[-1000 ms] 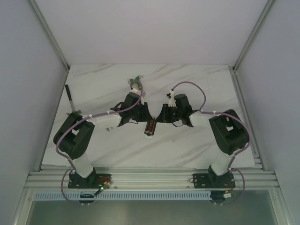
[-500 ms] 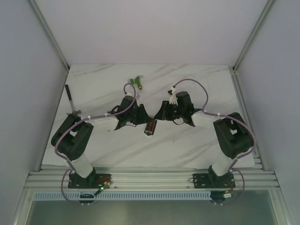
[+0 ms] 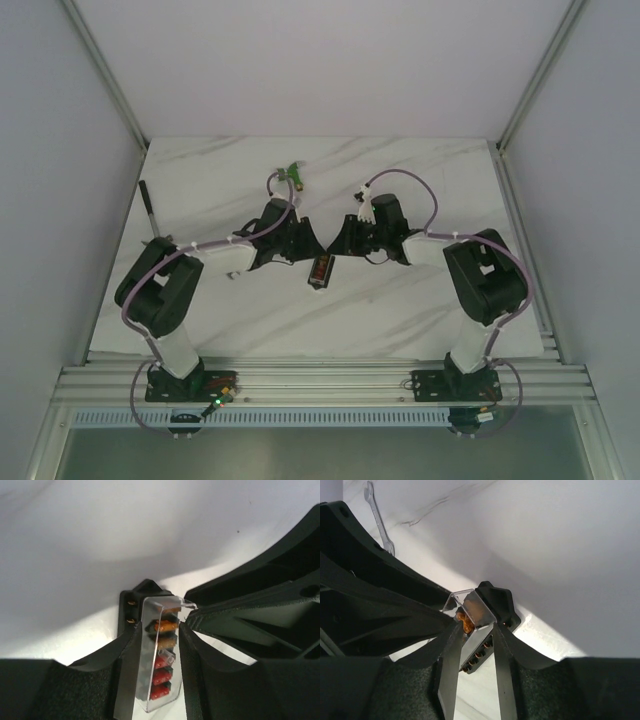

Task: Snap on the fuse box
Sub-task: Close the fuse box cover on the fuse box base.

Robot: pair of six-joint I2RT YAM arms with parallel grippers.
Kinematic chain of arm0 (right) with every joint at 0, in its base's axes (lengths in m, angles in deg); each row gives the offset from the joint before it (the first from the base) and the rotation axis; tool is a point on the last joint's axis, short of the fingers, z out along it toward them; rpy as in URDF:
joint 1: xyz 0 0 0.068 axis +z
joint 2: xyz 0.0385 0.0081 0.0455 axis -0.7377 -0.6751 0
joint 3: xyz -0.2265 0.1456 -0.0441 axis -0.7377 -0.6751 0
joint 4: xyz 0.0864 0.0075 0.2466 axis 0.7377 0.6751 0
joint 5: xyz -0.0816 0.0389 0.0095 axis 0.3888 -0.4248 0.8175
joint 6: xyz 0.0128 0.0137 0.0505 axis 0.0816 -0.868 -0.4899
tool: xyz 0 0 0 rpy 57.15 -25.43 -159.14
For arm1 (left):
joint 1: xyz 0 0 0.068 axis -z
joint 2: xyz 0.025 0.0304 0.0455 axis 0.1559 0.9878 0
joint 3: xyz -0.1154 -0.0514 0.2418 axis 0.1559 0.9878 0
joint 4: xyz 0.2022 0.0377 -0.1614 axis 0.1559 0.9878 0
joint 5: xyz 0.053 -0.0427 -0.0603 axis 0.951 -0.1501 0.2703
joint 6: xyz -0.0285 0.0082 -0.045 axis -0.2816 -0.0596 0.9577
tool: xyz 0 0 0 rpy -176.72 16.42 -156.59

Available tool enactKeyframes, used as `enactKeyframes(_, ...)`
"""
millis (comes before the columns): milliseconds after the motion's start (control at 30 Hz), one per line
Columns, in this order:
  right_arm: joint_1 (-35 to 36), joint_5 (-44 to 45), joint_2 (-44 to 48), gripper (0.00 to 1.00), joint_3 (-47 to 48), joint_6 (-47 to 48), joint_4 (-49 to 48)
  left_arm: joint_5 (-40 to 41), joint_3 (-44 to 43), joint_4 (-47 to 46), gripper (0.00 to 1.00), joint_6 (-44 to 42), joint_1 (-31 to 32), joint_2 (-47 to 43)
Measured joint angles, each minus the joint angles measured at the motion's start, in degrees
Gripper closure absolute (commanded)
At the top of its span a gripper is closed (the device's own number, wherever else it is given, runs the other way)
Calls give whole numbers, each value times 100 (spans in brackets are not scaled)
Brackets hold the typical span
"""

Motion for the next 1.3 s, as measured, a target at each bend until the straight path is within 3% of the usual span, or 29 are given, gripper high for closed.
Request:
enactKeyframes(467,-114,-219,-442,71,625,101,564,-337,9,-520,59,155,-162,326)
enactKeyframes(633,-90,-216,-474,64,835,448,887,-308,297,-798,55,450,-11,199)
enactKeyframes(833,20,-168,-431,50,953,852,1200,-269,647,-721,50,702,704,-72)
enactKeyframes(1067,-103,138,656,46,535,1088,1447,236,907,-319,45,691,697,-490)
enactKeyframes(1300,-269,308,1370,48,-168,1169,1567,518,575,-50,45,448,693,-509)
